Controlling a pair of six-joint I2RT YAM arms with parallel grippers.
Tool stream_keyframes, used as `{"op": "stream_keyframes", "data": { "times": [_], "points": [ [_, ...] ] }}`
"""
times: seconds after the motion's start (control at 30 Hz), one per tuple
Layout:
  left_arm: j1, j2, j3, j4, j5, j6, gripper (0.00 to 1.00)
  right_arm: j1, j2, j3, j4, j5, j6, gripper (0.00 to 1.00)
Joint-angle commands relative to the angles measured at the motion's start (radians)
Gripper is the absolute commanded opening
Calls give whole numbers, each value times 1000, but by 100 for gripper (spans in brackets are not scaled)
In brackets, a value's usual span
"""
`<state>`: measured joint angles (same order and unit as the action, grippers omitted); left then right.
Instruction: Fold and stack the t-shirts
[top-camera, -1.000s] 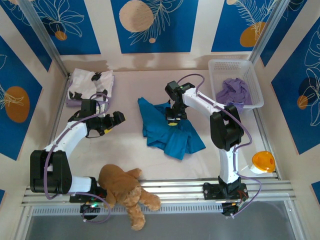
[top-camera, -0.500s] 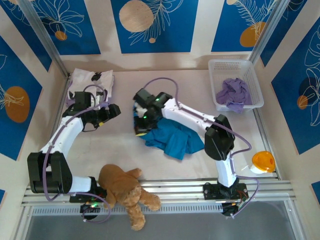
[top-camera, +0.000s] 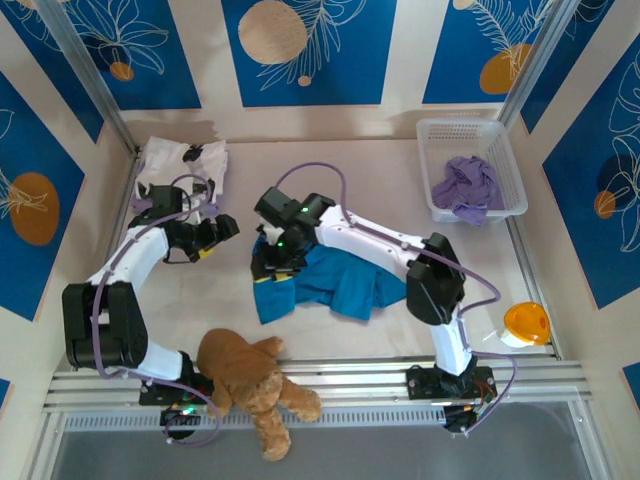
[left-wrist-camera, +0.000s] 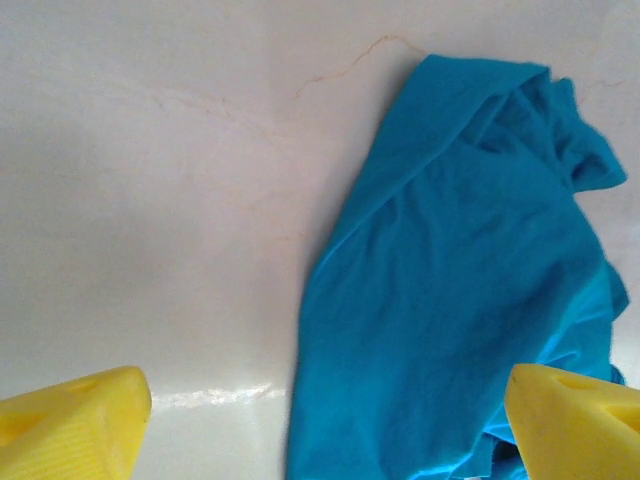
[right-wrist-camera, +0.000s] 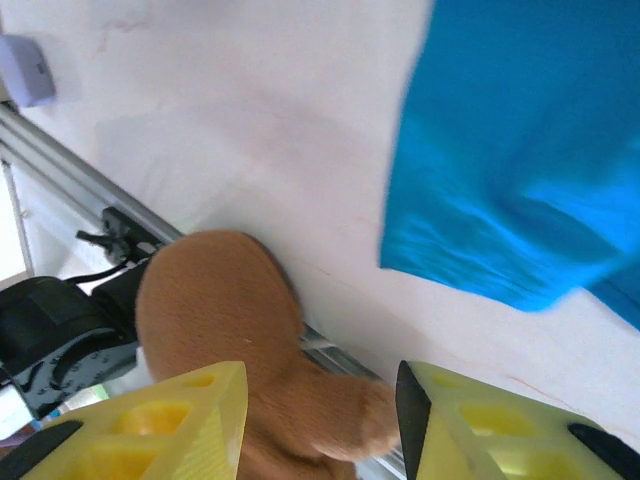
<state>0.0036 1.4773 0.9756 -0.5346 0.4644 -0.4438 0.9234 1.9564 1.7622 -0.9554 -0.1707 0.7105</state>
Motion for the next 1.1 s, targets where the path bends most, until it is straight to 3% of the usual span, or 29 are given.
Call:
{"op": "stream_keyframes", "data": {
  "times": [0.0, 0.17, 0.4, 0.5, 0.77, 0.83, 0.93, 1.07],
  "points": [
    [-68, 58, 48, -12, -13, 33, 88, -60, -133, -110, -84, 104, 18, 46],
    [-184, 175, 146, -54, -90, 78, 82, -176, -267, -358, -110, 216, 29, 46],
    [-291, 363, 318, -130, -220, 125, 79, -331, -380, -612, -25, 212, 20, 47],
    [-313, 447, 414, -207, -306, 146, 78, -356, -389, -652, 11, 234, -2, 47],
    [-312, 558, 490, -199, -335, 171, 72, -390, -345, -676, 46, 250, -41, 47],
    [-312, 568, 491, -162, -279, 178, 68, -406, -348, -690, 83, 228, -52, 46],
    [-312, 603, 519, -146, -191, 173, 53, -435, -356, -711, 143, 186, -72, 43],
    [-312, 629, 553, -140, -164, 160, 22, -470, -350, -705, 180, 152, -99, 30]
  ]
}}
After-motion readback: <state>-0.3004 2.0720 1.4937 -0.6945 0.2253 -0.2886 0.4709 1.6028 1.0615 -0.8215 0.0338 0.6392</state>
